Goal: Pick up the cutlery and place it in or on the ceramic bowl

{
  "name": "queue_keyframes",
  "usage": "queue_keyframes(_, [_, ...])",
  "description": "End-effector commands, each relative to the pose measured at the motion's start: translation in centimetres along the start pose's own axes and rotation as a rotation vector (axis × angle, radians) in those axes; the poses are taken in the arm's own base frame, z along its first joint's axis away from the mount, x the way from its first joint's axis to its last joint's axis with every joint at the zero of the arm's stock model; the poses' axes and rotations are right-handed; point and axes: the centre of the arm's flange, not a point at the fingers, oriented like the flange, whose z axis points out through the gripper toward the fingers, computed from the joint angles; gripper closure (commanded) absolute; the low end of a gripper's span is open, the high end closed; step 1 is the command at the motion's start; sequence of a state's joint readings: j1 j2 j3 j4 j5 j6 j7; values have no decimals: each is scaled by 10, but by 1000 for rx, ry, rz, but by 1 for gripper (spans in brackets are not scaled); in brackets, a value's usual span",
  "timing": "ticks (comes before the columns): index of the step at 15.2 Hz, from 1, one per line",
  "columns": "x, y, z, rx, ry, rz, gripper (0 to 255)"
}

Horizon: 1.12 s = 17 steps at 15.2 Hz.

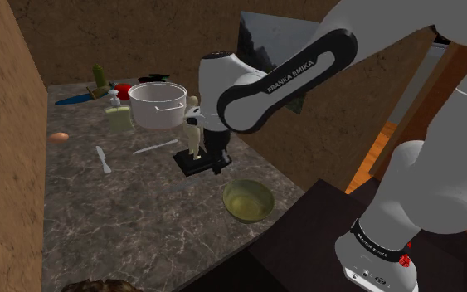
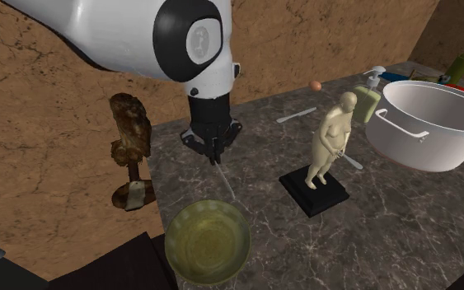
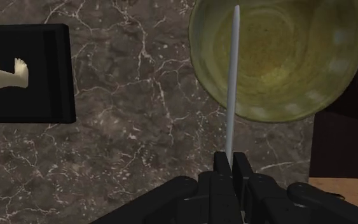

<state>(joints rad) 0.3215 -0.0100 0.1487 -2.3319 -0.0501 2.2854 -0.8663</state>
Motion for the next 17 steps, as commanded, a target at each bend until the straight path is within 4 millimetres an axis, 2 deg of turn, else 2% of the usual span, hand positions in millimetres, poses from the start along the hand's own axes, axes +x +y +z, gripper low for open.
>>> queue_keyframes(1, [-26,-12,1,0,1,0,255])
queue_keyframes(10, [-133,-59,-2,0,1,0,255])
queue_keyframes(17, [-131,-59,35,0,1,0,255])
